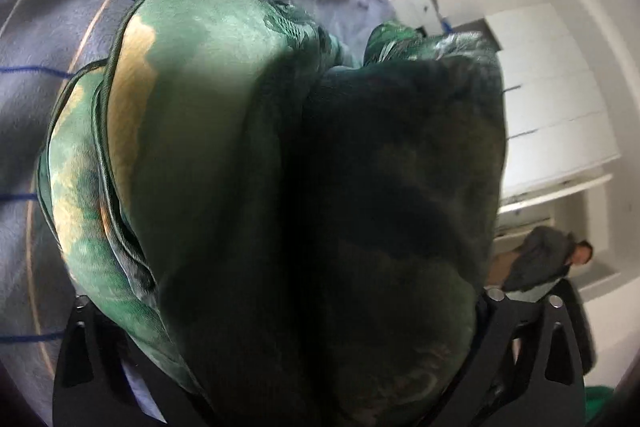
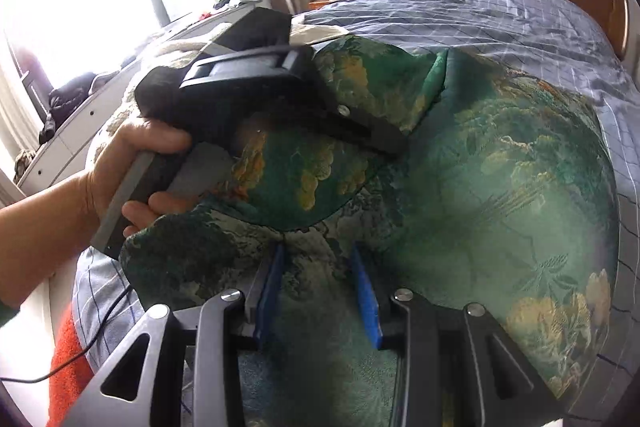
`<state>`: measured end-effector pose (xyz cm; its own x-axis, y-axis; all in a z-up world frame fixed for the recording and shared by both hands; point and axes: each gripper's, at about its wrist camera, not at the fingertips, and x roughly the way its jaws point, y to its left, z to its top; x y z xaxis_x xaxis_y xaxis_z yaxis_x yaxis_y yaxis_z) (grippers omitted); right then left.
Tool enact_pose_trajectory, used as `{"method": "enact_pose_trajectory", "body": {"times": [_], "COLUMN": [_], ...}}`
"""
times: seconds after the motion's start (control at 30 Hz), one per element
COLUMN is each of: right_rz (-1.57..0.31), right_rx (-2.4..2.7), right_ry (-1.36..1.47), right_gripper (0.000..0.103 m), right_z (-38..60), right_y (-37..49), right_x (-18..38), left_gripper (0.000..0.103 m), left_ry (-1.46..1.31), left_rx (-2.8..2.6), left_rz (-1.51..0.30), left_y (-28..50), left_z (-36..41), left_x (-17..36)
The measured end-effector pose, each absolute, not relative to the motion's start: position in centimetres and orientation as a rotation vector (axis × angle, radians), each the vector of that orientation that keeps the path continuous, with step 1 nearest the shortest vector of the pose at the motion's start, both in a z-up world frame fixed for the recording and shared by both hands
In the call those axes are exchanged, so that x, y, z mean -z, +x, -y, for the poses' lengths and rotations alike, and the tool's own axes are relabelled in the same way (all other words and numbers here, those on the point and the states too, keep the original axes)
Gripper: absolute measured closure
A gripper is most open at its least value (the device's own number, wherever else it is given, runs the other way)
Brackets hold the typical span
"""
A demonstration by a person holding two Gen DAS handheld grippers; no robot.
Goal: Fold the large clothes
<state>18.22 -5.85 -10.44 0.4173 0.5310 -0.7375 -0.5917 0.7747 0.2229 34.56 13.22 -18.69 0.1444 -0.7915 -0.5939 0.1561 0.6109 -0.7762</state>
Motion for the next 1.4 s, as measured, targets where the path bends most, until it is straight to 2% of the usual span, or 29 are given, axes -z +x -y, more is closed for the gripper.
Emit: {"method": "enact_pose_trajectory", "body": {"times": [0.07, 0.1, 0.13, 0.17, 0.3, 0.33, 0.37, 0.53, 0.67, 0.73, 0.87, 1.13, 1.3, 1.4], "right_rz": [-0.904, -0.909, -0.917, -0.924, -0.835, -0.826, -0.829, -1.047, -1.105, -1.128, -1.061, -0.817, -0.749, -0.733], "right_rx": [-0.72, -0.728, -0.735, -0.741, -0.647, -0.609, -0.557, -0.563, -0.676, -0.675, -0.666, -0.799, -0.834, -0.825], "right_ry": [-0.043, -0.023, -0.004, 0.023, 0.199, 0.236, 0.291, 0.489, 0.681, 0.667, 0.528, 0.42, 0.443, 0.449], "right_gripper": [0.067, 0.067, 0.063, 0.053, 0.032, 0.024, 0.02, 0.02, 0.007, 0.01, 0.038, 0.04, 0.04, 0.04], "right_z": [6.4, 6.8, 7.2, 8.0, 15.1, 16.9, 19.5, 24.8, 24.2, 23.3, 21.8, 21.2, 23.0, 23.4], "right_y": [18.3, 18.2, 18.1, 17.8, 16.7, 16.7, 17.1, 20.9, 24.0, 25.0, 24.0, 20.4, 24.9, 28.7], "right_x": [10.1, 9.6, 9.1, 8.5, 6.2, 6.2, 6.6, 12.8, 16.6, 17.7, 15.2, 7.9, 4.9, 4.5], "left_gripper": [0.026, 0.029, 0.033, 0.036, 0.037, 0.038, 0.038, 0.037, 0.039, 0.042, 0.058, 0.06, 0.06, 0.059], "left_ry": [-0.614, -0.622, -0.626, -0.626, -0.628, -0.632, -0.635, -0.634, -0.644, -0.644, -0.659, -0.638, -0.6, -0.58], "left_rx": [0.754, 0.755, 0.753, 0.752, 0.743, 0.742, 0.741, 0.721, 0.705, 0.689, 0.691, 0.758, 0.761, 0.746], "left_rz": [-1.234, -1.222, -1.211, -1.2, -1.161, -1.159, -1.159, -1.161, -1.165, -1.16, -1.101, -0.884, -0.826, -0.831], "left_y": [34.2, 33.9, 33.8, 33.6, 33.0, 33.0, 33.3, 32.0, 31.5, 30.5, 28.6, 25.0, 29.6, 33.4], "left_z": [-13.6, -13.9, -14.0, -13.9, -13.3, -13.2, -13.0, -13.8, -14.8, -15.3, -15.5, -15.6, -14.1, -12.8], "left_x": [18.6, 18.6, 18.6, 18.5, 18.3, 18.3, 18.3, 18.3, 18.4, 18.4, 17.3, 8.3, 3.9, 3.8]}}
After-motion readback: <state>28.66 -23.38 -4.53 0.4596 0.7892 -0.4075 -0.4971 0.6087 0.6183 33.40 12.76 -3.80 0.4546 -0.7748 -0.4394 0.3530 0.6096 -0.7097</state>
